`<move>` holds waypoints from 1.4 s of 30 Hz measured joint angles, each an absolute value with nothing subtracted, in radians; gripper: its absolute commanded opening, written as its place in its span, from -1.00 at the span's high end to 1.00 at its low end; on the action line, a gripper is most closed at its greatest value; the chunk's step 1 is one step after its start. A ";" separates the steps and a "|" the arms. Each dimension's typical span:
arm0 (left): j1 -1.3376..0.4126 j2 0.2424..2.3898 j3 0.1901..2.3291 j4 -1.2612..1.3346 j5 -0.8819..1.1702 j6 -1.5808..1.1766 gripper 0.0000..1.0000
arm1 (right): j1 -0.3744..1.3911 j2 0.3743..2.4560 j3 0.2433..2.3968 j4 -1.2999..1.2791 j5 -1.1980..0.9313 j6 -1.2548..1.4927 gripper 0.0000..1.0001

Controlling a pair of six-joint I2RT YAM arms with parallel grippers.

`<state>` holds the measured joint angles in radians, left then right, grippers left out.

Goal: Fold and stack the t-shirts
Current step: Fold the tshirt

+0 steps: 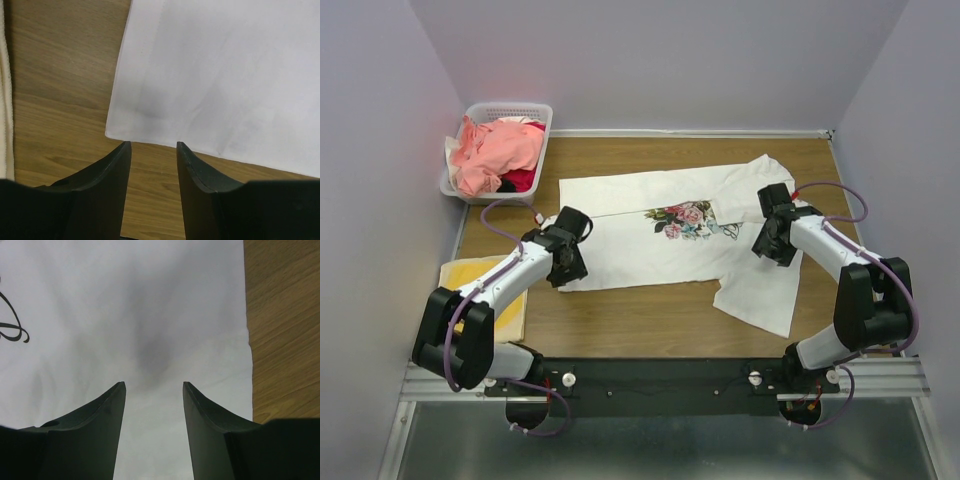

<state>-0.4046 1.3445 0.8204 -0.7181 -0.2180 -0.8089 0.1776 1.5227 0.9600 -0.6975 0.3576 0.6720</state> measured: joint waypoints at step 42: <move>-0.302 1.393 0.854 -0.720 -0.227 -0.865 1.00 | 0.178 1.502 0.981 -0.795 0.364 0.686 -0.13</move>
<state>-0.3016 1.3933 0.8536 -0.7200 -0.2272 -0.8654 0.1776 1.5021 0.9806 -0.7952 0.3645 0.6857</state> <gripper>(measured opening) 0.011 0.566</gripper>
